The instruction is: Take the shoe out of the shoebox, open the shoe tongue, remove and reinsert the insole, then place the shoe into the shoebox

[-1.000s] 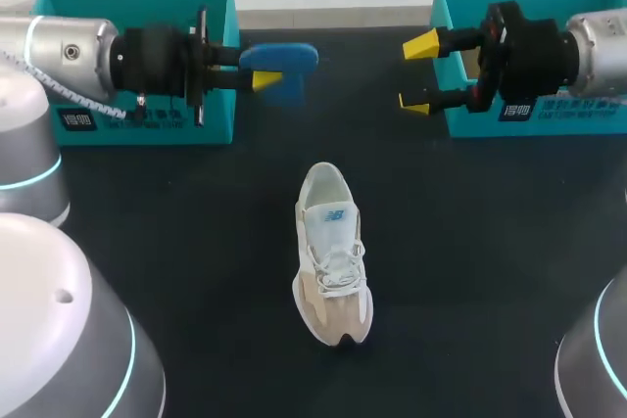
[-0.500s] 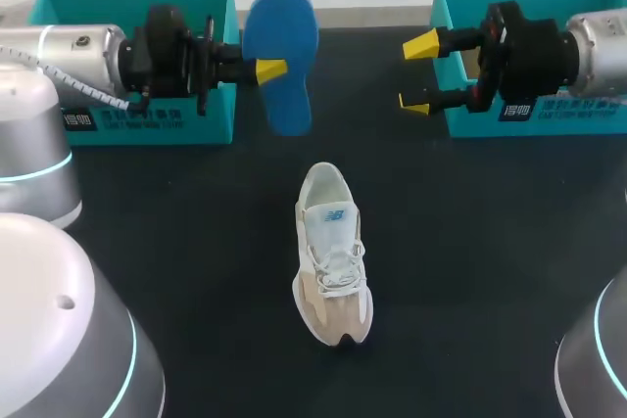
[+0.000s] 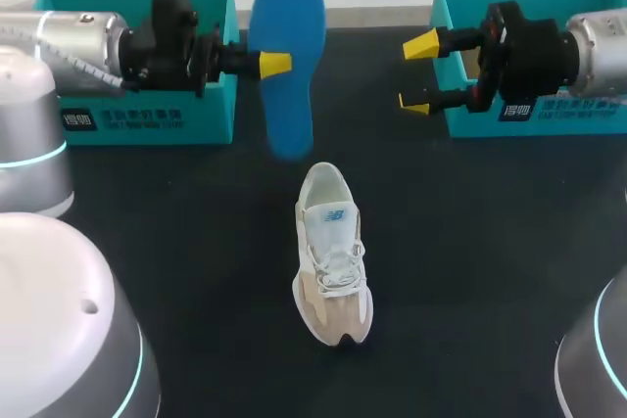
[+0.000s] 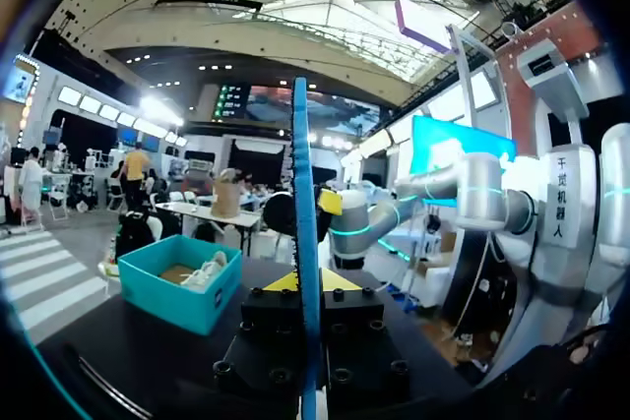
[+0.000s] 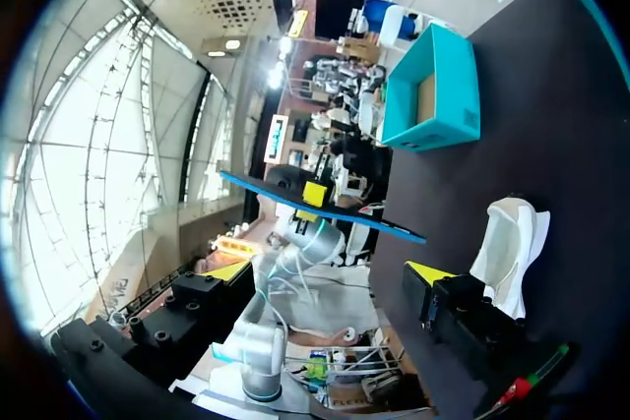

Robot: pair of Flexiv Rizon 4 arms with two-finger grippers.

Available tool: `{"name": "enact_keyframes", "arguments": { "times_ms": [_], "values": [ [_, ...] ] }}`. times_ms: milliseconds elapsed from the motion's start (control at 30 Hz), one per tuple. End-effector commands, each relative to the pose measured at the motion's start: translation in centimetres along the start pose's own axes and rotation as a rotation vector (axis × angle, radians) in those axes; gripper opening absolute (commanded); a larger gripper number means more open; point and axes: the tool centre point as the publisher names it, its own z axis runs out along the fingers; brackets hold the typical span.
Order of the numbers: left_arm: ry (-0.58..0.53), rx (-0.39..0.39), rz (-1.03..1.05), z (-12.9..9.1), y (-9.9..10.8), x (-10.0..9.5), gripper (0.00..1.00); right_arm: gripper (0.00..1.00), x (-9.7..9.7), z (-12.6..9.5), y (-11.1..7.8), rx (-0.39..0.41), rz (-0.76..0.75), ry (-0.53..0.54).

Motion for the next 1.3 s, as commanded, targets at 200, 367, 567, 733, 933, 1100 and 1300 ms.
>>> {"name": "enact_keyframes", "arguments": {
  "times_ms": [200, 367, 567, 733, 933, 1100, 1300],
  "values": [
    [0.041, -0.021, -0.811, 0.7, -0.2, 0.2, 0.00, 1.00, 0.0, 0.1, 0.0, -0.002, -0.001, -0.001],
    [0.034, 0.053, -1.072, 0.9, 0.1, 0.1, 0.00, 1.00, 0.0, 0.1, 0.0, -0.002, -0.001, -0.001],
    [0.018, 0.105, -1.175, 1.2, 1.1, -0.2, 0.00, 1.00, 0.0, 0.1, 0.0, -0.002, -0.001, -0.001],
    [0.014, 0.121, -1.220, 1.3, 1.5, -0.7, 0.00, 1.00, 0.0, 0.1, 0.0, -0.002, -0.001, -0.001],
    [0.014, 0.121, -1.220, 1.3, 1.5, -0.7, 0.00, 1.00, 0.0, 0.1, 0.0, -0.002, -0.001, -0.001],
    [0.014, 0.121, -1.220, 1.3, 1.5, -0.7, 0.00, 1.00, 0.0, 0.1, 0.0, -0.002, -0.001, -0.001],
    [0.014, 0.124, -1.221, 1.5, 2.1, -1.1, 0.00, 1.00, 0.0, 0.1, 0.0, -0.002, -0.001, -0.001]
  ]
}}
